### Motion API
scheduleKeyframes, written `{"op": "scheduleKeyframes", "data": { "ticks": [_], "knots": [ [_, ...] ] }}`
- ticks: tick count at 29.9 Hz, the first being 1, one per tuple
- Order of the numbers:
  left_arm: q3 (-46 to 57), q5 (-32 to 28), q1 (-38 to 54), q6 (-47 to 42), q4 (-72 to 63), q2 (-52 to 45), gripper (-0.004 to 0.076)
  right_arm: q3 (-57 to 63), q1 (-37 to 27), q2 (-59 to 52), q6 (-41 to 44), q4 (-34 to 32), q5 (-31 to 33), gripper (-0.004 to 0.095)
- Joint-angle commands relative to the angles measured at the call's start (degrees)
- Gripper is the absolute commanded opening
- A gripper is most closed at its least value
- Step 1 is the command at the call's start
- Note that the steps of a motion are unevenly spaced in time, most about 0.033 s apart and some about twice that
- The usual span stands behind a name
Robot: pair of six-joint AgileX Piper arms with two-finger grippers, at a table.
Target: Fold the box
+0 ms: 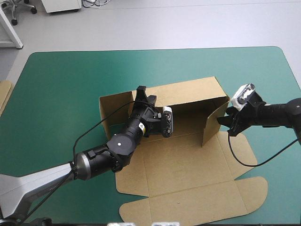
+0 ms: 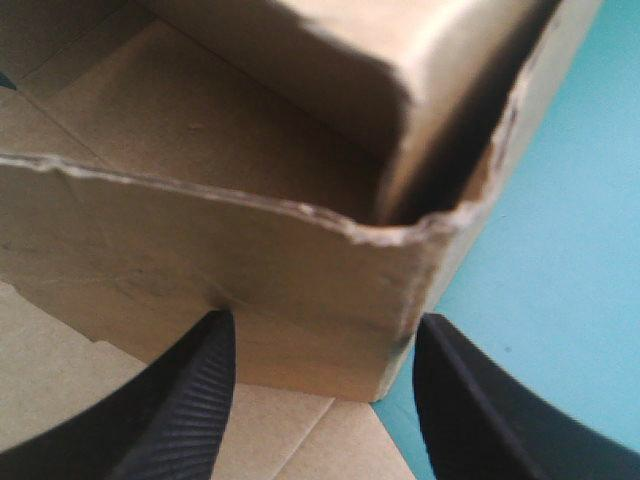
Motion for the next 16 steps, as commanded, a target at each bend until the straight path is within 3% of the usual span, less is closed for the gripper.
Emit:
{"op": "scheduleKeyframes", "data": {
  "ticks": [1, 6, 11, 16],
  "knots": [
    [-1.3, -0.8, -0.1, -1.0, 1.3, -2.0, -0.0010, -1.3, 1.8, -1.6, -0.6, 1.9, -1.5, 0.0539],
    [-1.3, -0.8, -0.1, -1.0, 1.2, -2.0, -0.0010, -1.3, 2.0, -1.6, 0.3, 2.5, -4.7, 0.0539],
    [-1.3, -0.8, -0.1, -1.0, 0.9, -2.0, -0.0010, -1.3, 2.4, -1.6, 0.0, 8.9, -8.1, 0.0539],
    [-1.3, -0.8, -0.1, -1.0, 0.9, -2.0, -0.0010, -1.3, 4.0, -1.6, -0.6, 9.9, -11.4, 0.0539]
  ]
}}
